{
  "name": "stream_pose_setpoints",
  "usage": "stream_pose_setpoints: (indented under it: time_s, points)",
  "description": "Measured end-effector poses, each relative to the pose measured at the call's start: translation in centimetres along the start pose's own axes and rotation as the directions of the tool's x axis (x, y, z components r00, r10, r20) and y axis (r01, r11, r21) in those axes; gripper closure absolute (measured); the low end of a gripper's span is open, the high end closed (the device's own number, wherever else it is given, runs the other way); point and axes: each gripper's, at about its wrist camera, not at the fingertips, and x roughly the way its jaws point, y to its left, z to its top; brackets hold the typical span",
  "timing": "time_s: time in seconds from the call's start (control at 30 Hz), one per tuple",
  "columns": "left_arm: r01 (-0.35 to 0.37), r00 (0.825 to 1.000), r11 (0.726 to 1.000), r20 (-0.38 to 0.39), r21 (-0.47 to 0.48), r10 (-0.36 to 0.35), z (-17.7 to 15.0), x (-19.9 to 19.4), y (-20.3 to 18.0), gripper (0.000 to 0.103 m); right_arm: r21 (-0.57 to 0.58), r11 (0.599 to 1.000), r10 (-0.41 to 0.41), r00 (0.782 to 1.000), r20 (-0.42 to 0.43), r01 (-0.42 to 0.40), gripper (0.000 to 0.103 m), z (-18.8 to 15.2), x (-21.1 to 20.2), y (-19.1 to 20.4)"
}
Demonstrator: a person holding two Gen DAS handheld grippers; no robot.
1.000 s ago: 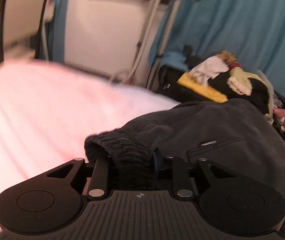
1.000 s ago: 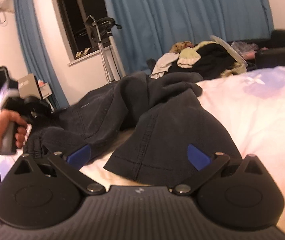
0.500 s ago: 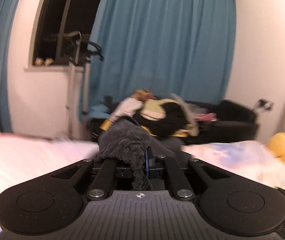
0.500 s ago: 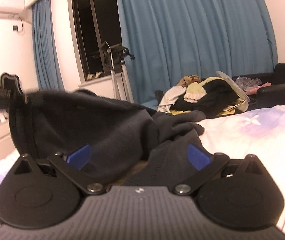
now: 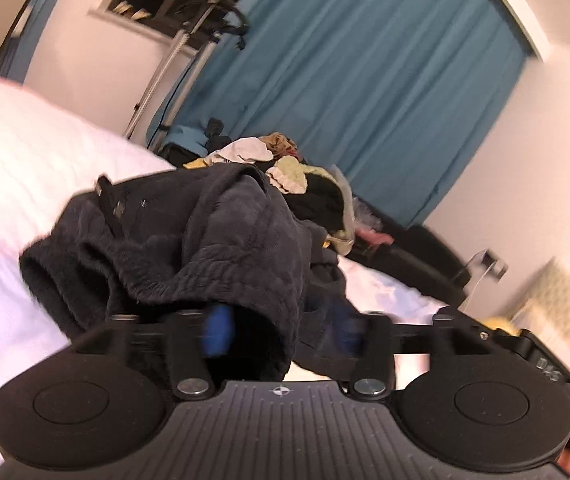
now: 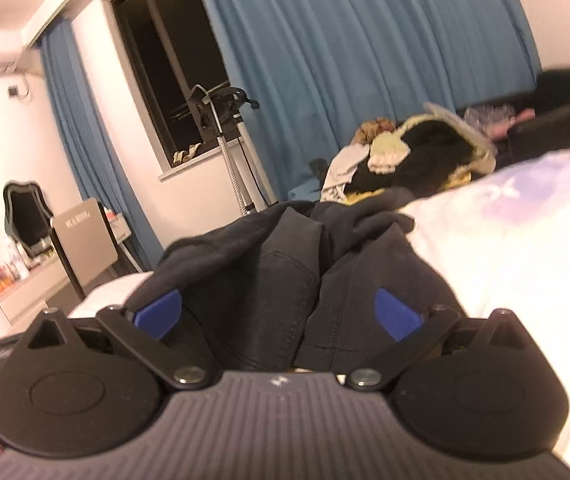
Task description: Fold clothes
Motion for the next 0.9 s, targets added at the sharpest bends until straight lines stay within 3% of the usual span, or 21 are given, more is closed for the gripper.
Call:
stream_pose_setpoints:
  time_s: [0.13,0.2,0.37,0.47,0.57,0.63,0.67,0.7,0.8,0.9]
  points:
    - [0.004,1.000,0.996,-0.007,-0.091,-0.004,0.8,0.5,1.7,0.034,0.067,0.997,0.029,0.996,-0.080,-0.024,0.000,1.9,2.8,-0.3]
    - [-0.009,1.000,0.994,0.003,-0.111,0.009,1.4,0.4,2.6,0.028,0.050,0.997,0.060,0.989,-0.136,-0.053,0.000,3.3,5.1,0.8]
    - [-0.033,0.998,0.981,0.052,-0.191,0.044,2.7,0.0,6.4,0.022,0.027,0.987,0.158,0.945,-0.286,-0.157,0.000,4.5,12.4,4.9]
    - [-0.033,0.994,0.966,0.094,-0.255,0.059,3.5,-0.6,9.4,0.021,0.067,0.982,0.187,0.919,-0.348,-0.174,0.001,3.5,16.3,6.8]
    - [-0.088,0.991,0.933,0.067,-0.348,0.118,3.9,0.6,12.9,0.021,0.058,0.985,0.174,0.906,-0.385,-0.164,0.003,2.1,18.4,8.0]
    - [-0.106,0.991,0.895,0.031,-0.433,0.133,3.8,2.0,15.4,0.022,0.034,0.986,0.162,0.896,-0.413,-0.162,0.014,1.0,19.1,8.3]
    - [-0.107,0.991,0.878,0.018,-0.467,0.130,3.8,2.8,16.4,0.023,0.036,0.987,0.155,0.894,-0.421,-0.154,0.026,0.6,18.9,7.9]
    - [-0.102,0.993,0.864,0.006,-0.493,0.121,3.8,3.5,17.2,0.023,0.037,0.989,0.148,0.891,-0.430,-0.147,0.048,0.3,18.7,7.6]
    - [-0.056,0.998,0.850,0.006,-0.524,0.070,3.9,5.3,18.3,0.025,0.067,0.994,0.110,0.894,-0.434,-0.090,0.087,-0.2,17.0,5.4]
    - [-0.036,0.999,0.844,0.006,-0.536,0.046,4.2,6.2,18.8,0.032,0.079,0.997,0.045,0.909,-0.414,-0.013,0.089,-0.5,14.1,2.8]
